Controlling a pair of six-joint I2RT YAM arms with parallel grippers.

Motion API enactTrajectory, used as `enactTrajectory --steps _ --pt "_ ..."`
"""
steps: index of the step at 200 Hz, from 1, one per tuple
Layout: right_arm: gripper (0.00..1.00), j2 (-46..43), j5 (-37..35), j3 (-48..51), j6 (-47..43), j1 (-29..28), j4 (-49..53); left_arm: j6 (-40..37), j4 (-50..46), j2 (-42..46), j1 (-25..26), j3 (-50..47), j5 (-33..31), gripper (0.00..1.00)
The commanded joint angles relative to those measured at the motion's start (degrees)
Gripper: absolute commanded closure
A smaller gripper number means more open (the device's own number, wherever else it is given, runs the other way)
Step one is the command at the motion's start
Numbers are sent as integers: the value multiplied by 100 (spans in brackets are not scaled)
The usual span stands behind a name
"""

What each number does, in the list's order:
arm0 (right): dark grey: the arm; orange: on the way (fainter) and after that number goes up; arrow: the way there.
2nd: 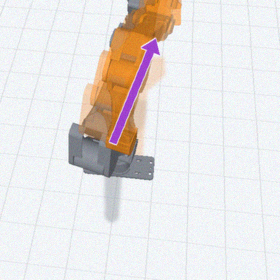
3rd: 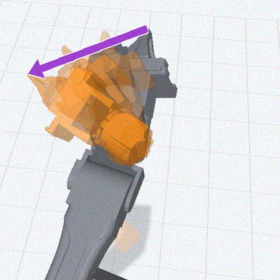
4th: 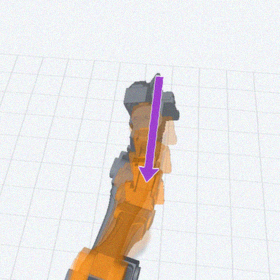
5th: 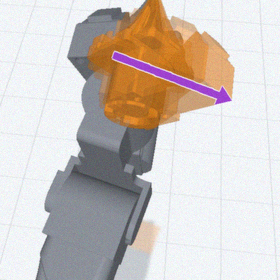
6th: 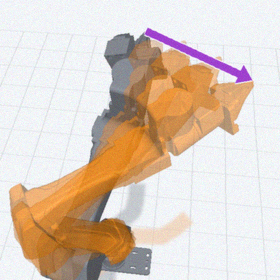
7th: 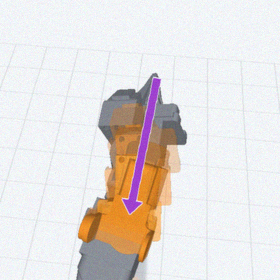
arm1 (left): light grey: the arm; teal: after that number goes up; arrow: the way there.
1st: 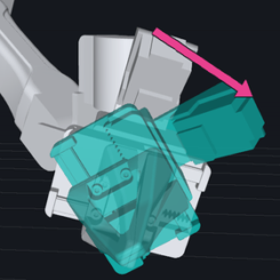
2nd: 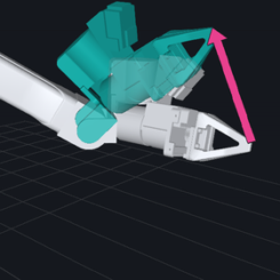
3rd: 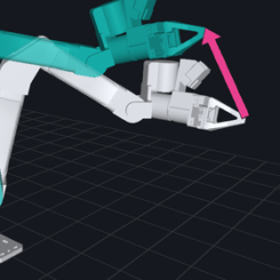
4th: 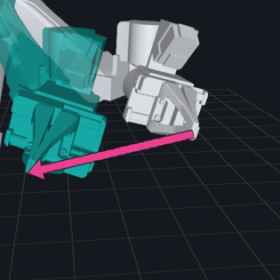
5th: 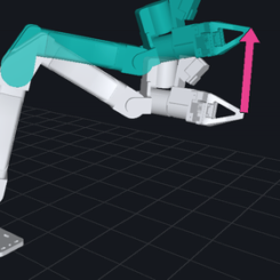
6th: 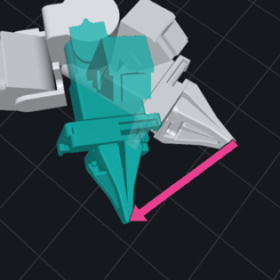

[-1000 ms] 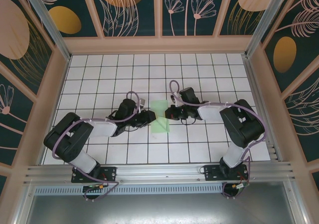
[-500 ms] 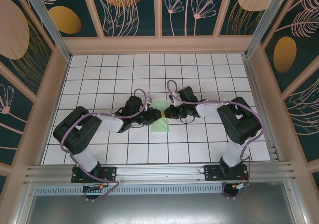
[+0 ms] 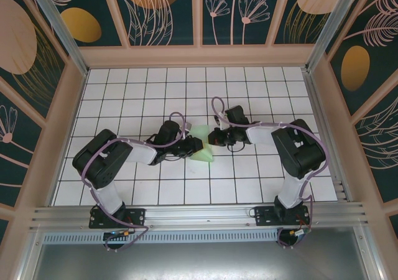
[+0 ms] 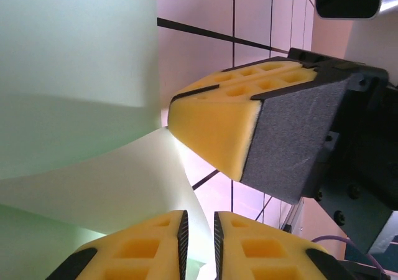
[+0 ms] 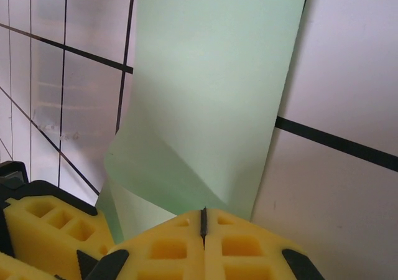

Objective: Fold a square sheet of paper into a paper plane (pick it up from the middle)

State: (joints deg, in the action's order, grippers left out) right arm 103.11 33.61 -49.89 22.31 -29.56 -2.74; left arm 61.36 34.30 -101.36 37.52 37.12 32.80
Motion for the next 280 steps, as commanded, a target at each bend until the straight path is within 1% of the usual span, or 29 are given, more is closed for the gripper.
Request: enactTrajectory --steps 1,32,66,151,280 --pt "100 116 233 -133 -189 16 55 -10 -28 26 36 106 42 78" --pt "100 124 387 -92 -200 12 73 -68 -76 251 36 -2 -65 80" --pt "100 101 624 -4 -201 -14 21 -78 -76 275 34 22 -49 81" --pt "100 256 353 -84 -200 -39 177 -73 -143 -80 61 90 -8 84" --pt "100 288 225 -161 -235 -39 230 -123 -275 -347 92 175 -35 85"
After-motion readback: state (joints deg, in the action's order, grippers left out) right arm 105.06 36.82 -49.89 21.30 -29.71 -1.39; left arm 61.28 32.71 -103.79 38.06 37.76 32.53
